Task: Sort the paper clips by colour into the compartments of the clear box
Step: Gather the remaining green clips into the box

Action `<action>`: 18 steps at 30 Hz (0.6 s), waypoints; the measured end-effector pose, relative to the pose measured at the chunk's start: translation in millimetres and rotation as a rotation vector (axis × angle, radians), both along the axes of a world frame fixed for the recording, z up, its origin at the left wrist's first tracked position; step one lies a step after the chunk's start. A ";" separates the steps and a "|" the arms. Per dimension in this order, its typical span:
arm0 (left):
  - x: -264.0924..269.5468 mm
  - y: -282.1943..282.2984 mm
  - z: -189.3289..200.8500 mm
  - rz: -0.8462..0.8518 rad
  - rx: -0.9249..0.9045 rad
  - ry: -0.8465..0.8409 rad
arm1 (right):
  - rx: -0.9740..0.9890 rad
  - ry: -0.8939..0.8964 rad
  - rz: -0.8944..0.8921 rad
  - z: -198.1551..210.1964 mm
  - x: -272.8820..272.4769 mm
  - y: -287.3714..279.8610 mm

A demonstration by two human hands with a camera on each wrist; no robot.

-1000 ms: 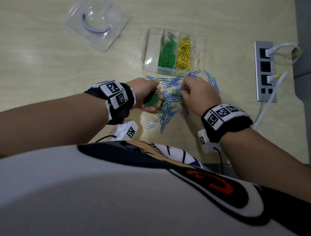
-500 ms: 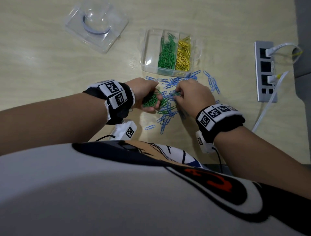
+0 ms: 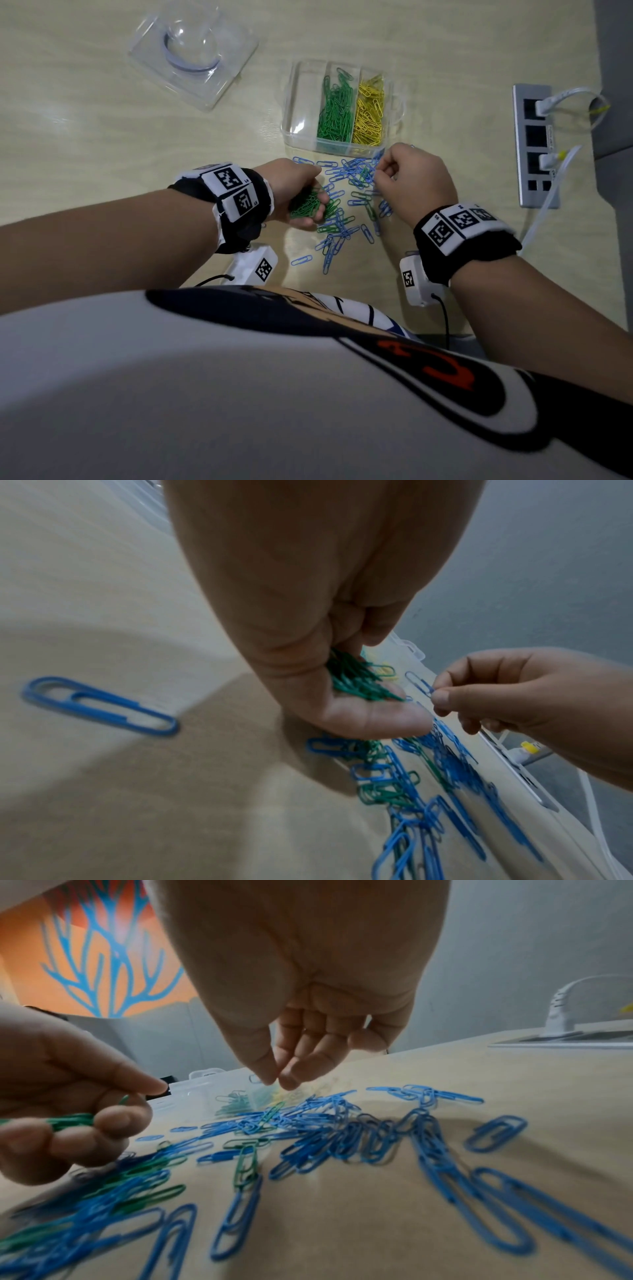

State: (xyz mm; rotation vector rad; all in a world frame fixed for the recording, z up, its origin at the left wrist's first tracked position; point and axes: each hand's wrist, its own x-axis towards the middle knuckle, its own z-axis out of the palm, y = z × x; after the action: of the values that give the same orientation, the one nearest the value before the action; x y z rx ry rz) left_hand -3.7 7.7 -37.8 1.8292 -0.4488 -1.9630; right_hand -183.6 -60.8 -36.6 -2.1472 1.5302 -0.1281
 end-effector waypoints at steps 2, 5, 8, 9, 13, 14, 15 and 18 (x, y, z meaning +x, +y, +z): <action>-0.9 -0.7 1.7 -0.002 0.003 -0.006 | -0.019 0.118 0.042 1.2 1.0 -0.9; -1.2 -0.4 3.3 -0.007 0.008 -0.007 | -0.044 0.267 0.101 1.0 1.8 -1.0; -0.8 1.1 3.0 -0.025 0.015 -0.013 | -0.021 0.298 0.231 -5.3 5.6 4.3; -0.5 1.6 2.8 -0.024 0.017 -0.013 | -0.007 0.316 0.267 -7.5 7.1 6.1; -1.6 2.0 3.6 -0.019 0.012 -0.010 | 0.041 0.354 0.262 -8.9 10.6 7.7; -2.5 1.8 4.4 -0.019 0.010 -0.010 | 0.050 0.345 0.258 -8.3 10.9 7.9; -3.5 1.6 5.0 -0.020 0.009 -0.011 | 0.064 0.312 0.255 -7.1 11.2 8.4; -5.6 0.6 6.1 -0.025 0.003 -0.007 | 0.117 0.057 0.273 0.7 16.1 14.9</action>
State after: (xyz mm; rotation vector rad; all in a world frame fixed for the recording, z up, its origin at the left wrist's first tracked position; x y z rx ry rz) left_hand -9.3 8.3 -31.7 1.8415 -0.4738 -1.9756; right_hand -167.5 -45.9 -36.0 -2.2560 1.2263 0.1132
